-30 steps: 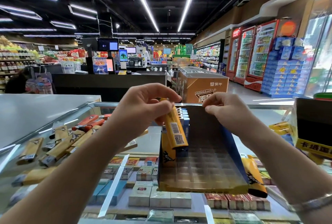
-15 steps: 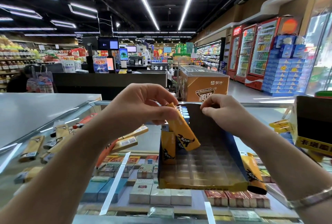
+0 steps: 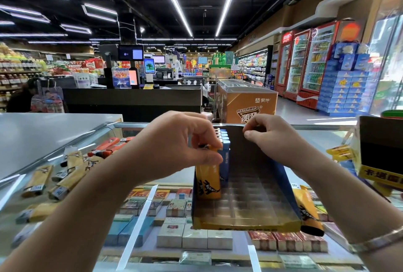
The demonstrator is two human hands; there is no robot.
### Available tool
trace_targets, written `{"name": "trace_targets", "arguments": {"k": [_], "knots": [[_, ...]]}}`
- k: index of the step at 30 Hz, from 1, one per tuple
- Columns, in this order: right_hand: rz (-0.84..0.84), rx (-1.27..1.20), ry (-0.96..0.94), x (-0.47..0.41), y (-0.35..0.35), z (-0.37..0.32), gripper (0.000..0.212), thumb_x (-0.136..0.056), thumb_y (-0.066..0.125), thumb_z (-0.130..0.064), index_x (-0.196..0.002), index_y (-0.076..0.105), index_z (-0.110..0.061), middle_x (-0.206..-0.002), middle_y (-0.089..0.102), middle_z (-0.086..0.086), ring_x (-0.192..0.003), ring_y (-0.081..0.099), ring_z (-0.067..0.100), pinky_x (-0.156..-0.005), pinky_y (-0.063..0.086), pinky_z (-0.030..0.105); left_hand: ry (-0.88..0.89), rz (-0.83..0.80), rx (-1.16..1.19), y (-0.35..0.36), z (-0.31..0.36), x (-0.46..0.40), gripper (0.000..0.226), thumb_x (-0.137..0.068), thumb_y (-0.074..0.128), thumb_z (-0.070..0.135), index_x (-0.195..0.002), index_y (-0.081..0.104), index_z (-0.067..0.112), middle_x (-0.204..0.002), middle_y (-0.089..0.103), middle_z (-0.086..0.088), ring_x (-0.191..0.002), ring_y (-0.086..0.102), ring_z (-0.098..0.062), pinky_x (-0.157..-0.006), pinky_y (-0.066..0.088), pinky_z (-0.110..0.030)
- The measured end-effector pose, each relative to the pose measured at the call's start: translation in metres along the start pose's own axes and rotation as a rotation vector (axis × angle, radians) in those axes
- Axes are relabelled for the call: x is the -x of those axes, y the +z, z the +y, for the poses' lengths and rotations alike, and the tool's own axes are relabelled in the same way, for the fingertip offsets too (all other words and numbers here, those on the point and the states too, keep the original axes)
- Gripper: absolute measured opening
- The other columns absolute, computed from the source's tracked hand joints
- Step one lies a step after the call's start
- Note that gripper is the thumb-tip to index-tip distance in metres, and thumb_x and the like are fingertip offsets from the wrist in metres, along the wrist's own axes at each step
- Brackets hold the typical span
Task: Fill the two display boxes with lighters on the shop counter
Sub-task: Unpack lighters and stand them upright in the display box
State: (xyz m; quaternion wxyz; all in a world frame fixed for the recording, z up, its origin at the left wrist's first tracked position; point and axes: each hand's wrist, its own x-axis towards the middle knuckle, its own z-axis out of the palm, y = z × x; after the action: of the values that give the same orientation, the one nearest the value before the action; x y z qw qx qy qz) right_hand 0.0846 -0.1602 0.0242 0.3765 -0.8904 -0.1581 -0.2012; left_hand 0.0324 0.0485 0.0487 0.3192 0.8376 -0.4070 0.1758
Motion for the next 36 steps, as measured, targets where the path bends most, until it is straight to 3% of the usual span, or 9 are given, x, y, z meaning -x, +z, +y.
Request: {"name": "trace_targets", "arguments": {"k": [14,20,22,24,27,28,31,36], "knots": [[0.012,-0.007,-0.009,0.001,0.000,0.000,0.020,-0.087,0.057,-0.013,-0.072,0.057,-0.026,-0.077,0.058,-0.005,-0.071,0.051,0.008,-0.062,0.040,0.021,0.053,-0.038,-0.293,-0.006,0.001,0.003,0.013,-0.070,0.073,0.034,-0.074,0.061,0.037,-0.072,0.051,0.026,-0.084,0.050,0.007,-0.066,0.038,-0.008],[0.007,-0.002,-0.008,0.000,0.001,0.000,0.018,-0.088,0.057,-0.014,-0.073,0.058,-0.026,-0.078,0.059,-0.006,-0.072,0.051,0.007,-0.060,0.039,0.020,0.101,-0.080,-0.405,0.003,0.000,0.001,0.019,-0.075,0.074,0.024,-0.073,0.062,0.039,-0.071,0.044,0.025,-0.082,0.046,0.007,-0.061,0.036,-0.013],[0.002,-0.001,-0.009,0.000,0.001,0.000,0.017,-0.088,0.057,-0.014,-0.075,0.058,-0.025,-0.079,0.059,-0.006,-0.074,0.052,0.006,-0.060,0.039,0.019,0.036,-0.052,-0.227,0.002,-0.002,0.000,0.022,-0.072,0.075,0.027,-0.081,0.063,0.042,-0.078,0.050,0.022,-0.088,0.048,0.003,-0.069,0.040,-0.015],[-0.005,-0.002,-0.011,0.000,0.001,0.001,0.016,-0.088,0.057,-0.014,-0.076,0.059,-0.025,-0.080,0.059,-0.006,-0.076,0.052,0.007,-0.061,0.039,0.020,-0.015,-0.028,-0.137,0.000,-0.007,0.000,0.031,-0.066,0.071,0.043,-0.093,0.058,0.050,-0.099,0.051,0.026,-0.103,0.044,0.005,-0.084,0.038,-0.016],[-0.007,0.000,-0.025,0.000,0.000,0.002,0.016,-0.088,0.057,-0.014,-0.076,0.058,-0.026,-0.079,0.059,-0.006,-0.075,0.053,0.007,-0.062,0.040,0.021,-0.158,-0.106,-0.157,0.004,-0.018,-0.001,0.065,-0.058,0.057,0.066,-0.119,0.037,0.059,-0.131,0.028,0.033,-0.124,0.019,0.009,-0.102,0.024,-0.024],[-0.002,-0.003,-0.028,0.000,0.000,0.003,0.018,-0.088,0.057,-0.014,-0.075,0.057,-0.027,-0.078,0.059,-0.007,-0.074,0.053,0.007,-0.061,0.040,0.020,-0.207,-0.147,-0.168,0.007,-0.022,-0.001,0.077,-0.057,0.054,0.069,-0.128,0.027,0.059,-0.133,0.018,0.038,-0.124,0.011,0.012,-0.105,0.019,-0.029],[0.013,-0.006,-0.030,-0.001,0.002,0.004,0.021,-0.087,0.057,-0.013,-0.072,0.056,-0.027,-0.077,0.059,-0.007,-0.072,0.052,0.006,-0.061,0.039,0.020,-0.272,-0.230,-0.167,0.016,-0.029,-0.001,0.086,-0.066,0.048,0.072,-0.141,0.009,0.052,-0.138,0.002,0.044,-0.121,-0.003,0.018,-0.108,0.011,-0.032],[0.010,0.053,-0.045,-0.001,0.006,0.005,0.010,-0.085,0.058,-0.013,-0.079,0.059,-0.021,-0.086,0.059,-0.001,-0.079,0.052,0.011,-0.065,0.038,0.016,-0.269,-0.233,-0.273,0.020,-0.033,-0.004,0.082,-0.080,0.058,0.056,-0.141,0.003,0.052,-0.146,-0.006,0.036,-0.130,-0.011,0.011,-0.107,0.007,-0.029]]}}
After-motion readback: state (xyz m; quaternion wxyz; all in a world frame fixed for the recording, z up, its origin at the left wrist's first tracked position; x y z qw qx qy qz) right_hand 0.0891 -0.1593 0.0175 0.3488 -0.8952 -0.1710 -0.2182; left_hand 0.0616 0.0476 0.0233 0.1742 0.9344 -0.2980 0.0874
